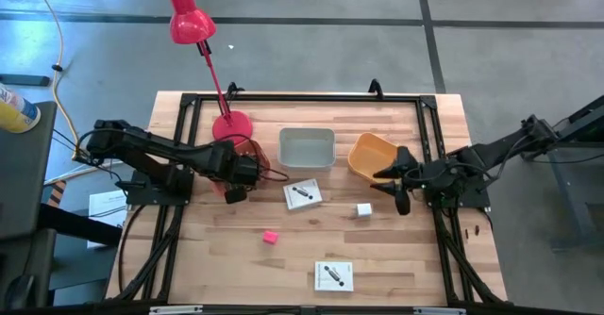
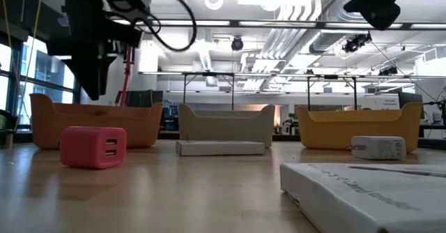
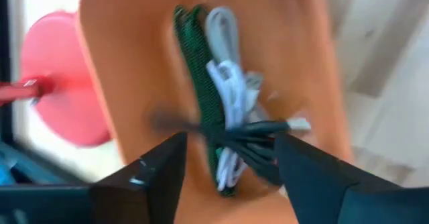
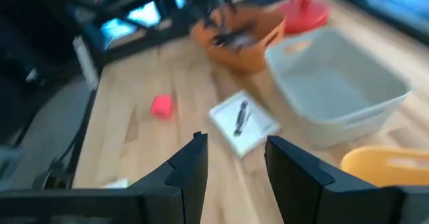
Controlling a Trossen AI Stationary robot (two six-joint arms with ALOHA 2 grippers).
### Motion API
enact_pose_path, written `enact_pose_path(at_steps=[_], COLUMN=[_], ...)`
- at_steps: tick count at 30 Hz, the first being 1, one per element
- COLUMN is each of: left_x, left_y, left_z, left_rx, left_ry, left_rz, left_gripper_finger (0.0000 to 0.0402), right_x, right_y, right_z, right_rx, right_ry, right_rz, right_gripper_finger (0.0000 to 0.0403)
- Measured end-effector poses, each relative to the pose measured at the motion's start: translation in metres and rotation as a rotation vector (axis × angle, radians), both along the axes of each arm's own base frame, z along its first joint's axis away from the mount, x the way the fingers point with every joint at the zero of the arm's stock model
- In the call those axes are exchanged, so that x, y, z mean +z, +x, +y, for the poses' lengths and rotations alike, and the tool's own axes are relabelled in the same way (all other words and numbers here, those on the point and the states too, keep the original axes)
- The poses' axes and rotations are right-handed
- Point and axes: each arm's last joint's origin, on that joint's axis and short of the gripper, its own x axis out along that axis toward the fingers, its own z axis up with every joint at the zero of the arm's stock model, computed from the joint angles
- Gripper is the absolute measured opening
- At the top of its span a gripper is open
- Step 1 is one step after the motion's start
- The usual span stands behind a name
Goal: Pick and place items into bin
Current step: Put the white charger adapter into the orange bin
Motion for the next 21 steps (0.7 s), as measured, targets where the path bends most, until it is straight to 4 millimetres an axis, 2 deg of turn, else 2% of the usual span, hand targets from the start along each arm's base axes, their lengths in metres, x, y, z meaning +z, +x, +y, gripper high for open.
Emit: enact_pose_path(at_steps=[5, 12, 21], left_x=[0.021, 0.061, 0.069], left_y=[0.010, 0.022, 0.029], left_z=[-0.002, -0.010, -0.013], left_rx=[-0.098, -0.277, -0.390], left_ry=[-0.048, 0.024, 0.016], left_rz=[-0.175, -0.367, -0.429], left_gripper_finger=[0.0240, 0.0222, 0.0197], right_x=[-0.015, -0.041, -0.066], right_y=[0.005, 0.017, 0.034], right_z=[0.005, 0.012, 0.020], right_rx=[0.057, 0.090, 0.162], right_ry=[0.010, -0.034, -0.120], right_rz=[0.146, 0.356, 0.497], right_gripper_finger=[0.0139, 0.0139, 0.0139])
